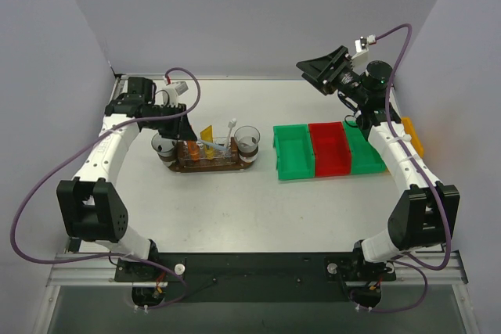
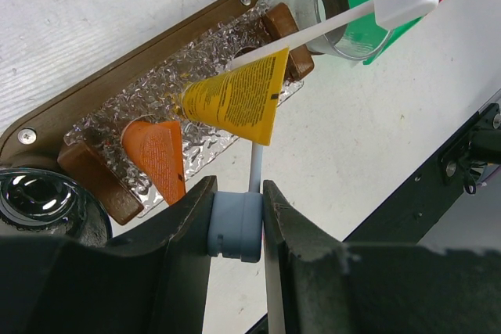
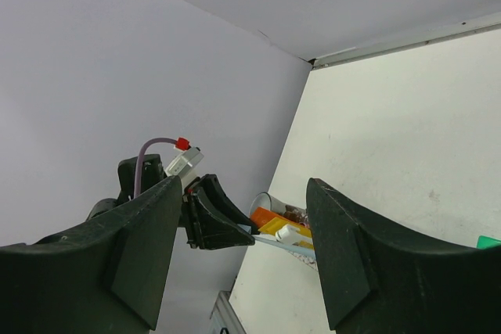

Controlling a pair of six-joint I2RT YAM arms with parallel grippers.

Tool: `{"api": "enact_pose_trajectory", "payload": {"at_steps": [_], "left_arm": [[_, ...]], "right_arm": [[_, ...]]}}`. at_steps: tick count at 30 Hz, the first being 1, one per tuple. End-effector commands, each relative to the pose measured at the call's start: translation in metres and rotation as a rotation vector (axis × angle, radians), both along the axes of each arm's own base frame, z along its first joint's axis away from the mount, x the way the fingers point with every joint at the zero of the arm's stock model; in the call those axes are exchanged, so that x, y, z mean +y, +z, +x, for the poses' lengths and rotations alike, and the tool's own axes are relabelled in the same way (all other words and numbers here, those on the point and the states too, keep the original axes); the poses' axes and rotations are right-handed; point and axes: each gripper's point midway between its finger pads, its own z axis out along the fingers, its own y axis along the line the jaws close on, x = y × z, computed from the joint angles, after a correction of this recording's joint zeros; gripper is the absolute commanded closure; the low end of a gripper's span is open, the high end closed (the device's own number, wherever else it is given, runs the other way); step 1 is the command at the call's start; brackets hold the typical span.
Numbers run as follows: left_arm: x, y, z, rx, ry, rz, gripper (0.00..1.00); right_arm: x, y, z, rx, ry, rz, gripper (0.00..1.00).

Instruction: Prepare toiletry sets of a toothbrush and toothpaste on the tray

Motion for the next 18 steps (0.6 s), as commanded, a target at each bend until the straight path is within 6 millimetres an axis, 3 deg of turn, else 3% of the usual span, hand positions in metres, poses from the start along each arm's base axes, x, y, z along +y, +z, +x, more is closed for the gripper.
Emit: {"api": "enact_pose_trajectory", "payload": {"at_steps": [1, 18], "left_arm": [[-0.001, 0.016, 0.012, -0.051, -0.02, 0.009, 1.0], [-0.01, 0.008, 0.015, -0.024, -0.068, 0.037, 1.0]], "right_arm": [[0.002, 0.024, -0.004, -0.106, 0.018, -0.004, 0.41], [0.003, 0.022, -0.004, -0.1, 0.024, -0.005, 0.4]]}}
